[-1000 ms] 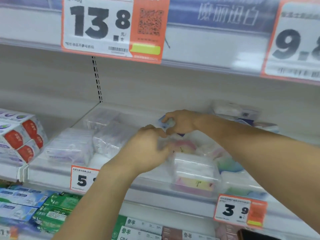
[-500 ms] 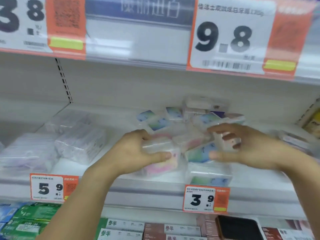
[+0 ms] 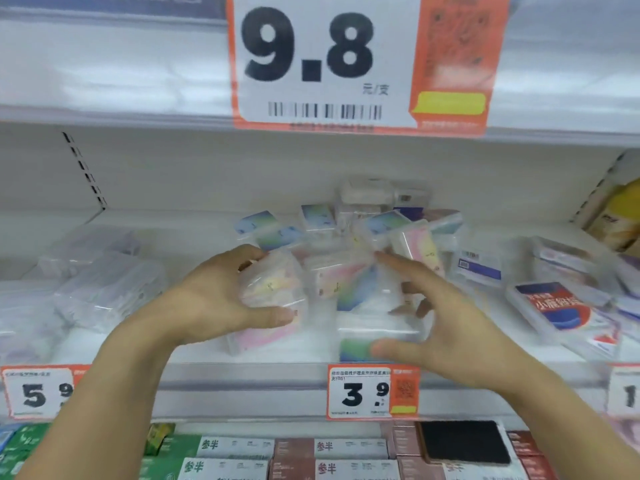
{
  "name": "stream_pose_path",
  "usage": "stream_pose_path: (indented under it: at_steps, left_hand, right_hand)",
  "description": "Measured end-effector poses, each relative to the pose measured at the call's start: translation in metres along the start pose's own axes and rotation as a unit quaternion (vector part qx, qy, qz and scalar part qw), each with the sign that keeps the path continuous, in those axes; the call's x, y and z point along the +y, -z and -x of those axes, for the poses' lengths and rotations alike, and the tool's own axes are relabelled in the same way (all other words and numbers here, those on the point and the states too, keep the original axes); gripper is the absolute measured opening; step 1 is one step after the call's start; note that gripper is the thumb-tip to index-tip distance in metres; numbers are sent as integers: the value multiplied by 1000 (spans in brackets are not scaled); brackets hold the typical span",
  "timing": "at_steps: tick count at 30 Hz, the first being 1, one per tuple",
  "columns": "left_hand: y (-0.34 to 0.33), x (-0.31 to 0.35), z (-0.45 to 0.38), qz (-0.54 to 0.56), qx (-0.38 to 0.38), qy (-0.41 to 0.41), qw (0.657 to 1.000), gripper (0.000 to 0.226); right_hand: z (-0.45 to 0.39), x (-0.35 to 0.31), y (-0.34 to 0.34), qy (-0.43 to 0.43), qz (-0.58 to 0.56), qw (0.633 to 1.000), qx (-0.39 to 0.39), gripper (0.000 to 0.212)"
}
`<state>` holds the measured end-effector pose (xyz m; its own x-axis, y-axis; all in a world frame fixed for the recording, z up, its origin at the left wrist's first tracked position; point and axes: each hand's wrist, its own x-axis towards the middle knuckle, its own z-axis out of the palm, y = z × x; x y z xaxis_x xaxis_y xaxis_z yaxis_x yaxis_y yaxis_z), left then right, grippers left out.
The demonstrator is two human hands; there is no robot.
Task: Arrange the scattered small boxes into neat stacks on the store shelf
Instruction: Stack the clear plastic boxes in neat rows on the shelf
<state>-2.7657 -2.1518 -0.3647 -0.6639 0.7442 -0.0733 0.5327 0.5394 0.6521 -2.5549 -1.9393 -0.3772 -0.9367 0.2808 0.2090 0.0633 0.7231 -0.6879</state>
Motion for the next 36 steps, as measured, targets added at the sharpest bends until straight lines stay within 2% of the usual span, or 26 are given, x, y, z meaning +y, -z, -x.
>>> stream_pose_path:
  at_steps: [2, 3, 6, 8, 10, 12, 14, 17, 19, 21, 24, 26, 27, 28, 30, 31, 32, 34, 36]
  left_hand:
    - [-6, 6, -2, -21, -5, 24, 999, 97]
    - [-12, 10, -3, -46, 7, 34, 998, 99]
    - [-29, 26, -9, -125, 87, 15, 988, 97]
    - [-38, 41, -14, -100, 137, -13, 985, 92]
    - [-47, 55, -18, -72, 131, -48, 988, 87]
    - [-60, 67, -20, -107, 61, -85, 989, 88]
    - [-66, 73, -20, -170, -14, -94, 981, 89]
    - [-61, 74, -24, -179, -52, -73, 980, 88]
    - [-57, 75, -25, -163, -58, -71, 982, 89]
    - [-56, 76, -25, -132, -45, -69, 988, 95]
    - [-59, 77, -25, -77, -1, -48, 996, 117]
    - [-61, 75, -27, -61, 25, -69, 995, 119]
    - [-61, 74, -27, -61, 28, -83, 994, 115]
    - [-61, 75, -27, -66, 23, -93, 993, 108]
    - [-62, 76, -26, -83, 7, -98, 992, 95]
    - [-62, 77, -26, -89, 5, -96, 991, 92]
    - [-62, 77, -26, -92, 7, -95, 991, 90]
    - [-63, 79, -26, -92, 12, -91, 992, 91]
    - [-64, 81, -24, -83, 19, -85, 993, 88]
  right_hand:
    - [-1, -3, -9, 19, 41, 998, -33, 93]
    - [-1, -3, -8, 24, 58, 998, -22, 91]
    - [-6, 4, 8, -29, 41, 991, 125, 67]
    - [-19, 18, 21, -118, 39, 973, 192, 62]
    - [-35, 32, 24, -206, 39, 965, 156, 75]
    - [-43, 41, 16, -214, 19, 970, 114, 81]
    - [-46, 44, 10, -187, -8, 972, 140, 75]
    - [-46, 38, 20, -194, -77, 956, 207, 64]
    - [-45, 35, 30, -195, -129, 947, 218, 62]
    - [-45, 26, 32, -185, -132, 953, 203, 62]
    - [-47, 12, 19, -162, -84, 977, 108, 58]
    - [-48, 8, 8, -129, -127, 983, 39, 50]
    - [-49, 9, 7, -116, -163, 979, 45, 41]
    - [-49, 12, 10, -107, -185, 973, 86, 29]
    - [-52, 27, 27, -104, -119, 964, 213, 15]
    - [-54, 38, 40, -122, -38, 960, 250, 16]
    - [-55, 50, 54, -158, 63, 955, 245, 21]
    - [-55, 71, 77, -258, 219, 931, 138, 41]
    - [-53, 84, 86, -331, 268, 905, 3, 71]
